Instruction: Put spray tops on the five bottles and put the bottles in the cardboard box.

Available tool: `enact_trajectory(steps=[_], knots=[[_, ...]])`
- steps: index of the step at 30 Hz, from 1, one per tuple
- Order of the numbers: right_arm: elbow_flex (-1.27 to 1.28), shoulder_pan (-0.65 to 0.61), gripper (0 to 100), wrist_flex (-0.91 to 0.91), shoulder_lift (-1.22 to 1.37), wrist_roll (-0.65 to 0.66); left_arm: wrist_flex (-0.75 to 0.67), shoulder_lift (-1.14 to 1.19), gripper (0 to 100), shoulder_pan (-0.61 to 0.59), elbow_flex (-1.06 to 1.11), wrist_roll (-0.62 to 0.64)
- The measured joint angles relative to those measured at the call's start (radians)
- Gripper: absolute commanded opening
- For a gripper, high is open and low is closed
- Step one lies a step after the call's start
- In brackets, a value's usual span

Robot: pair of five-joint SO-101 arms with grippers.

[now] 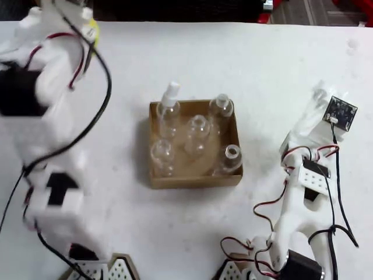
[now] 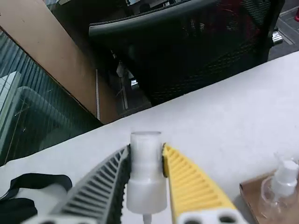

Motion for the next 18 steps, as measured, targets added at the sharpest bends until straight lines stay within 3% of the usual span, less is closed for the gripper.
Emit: enact_trajectory(steps=[9, 18], knots=[[0.000, 0.000, 14.4, 0.000, 0.000, 0.000, -0.069, -0.651, 2, 0.106, 0.746, 0.000], [0.012, -0.002, 14.4, 0.000, 0.000, 0.000, -0.531, -1.138, 2, 0.127, 1.452, 0.000]])
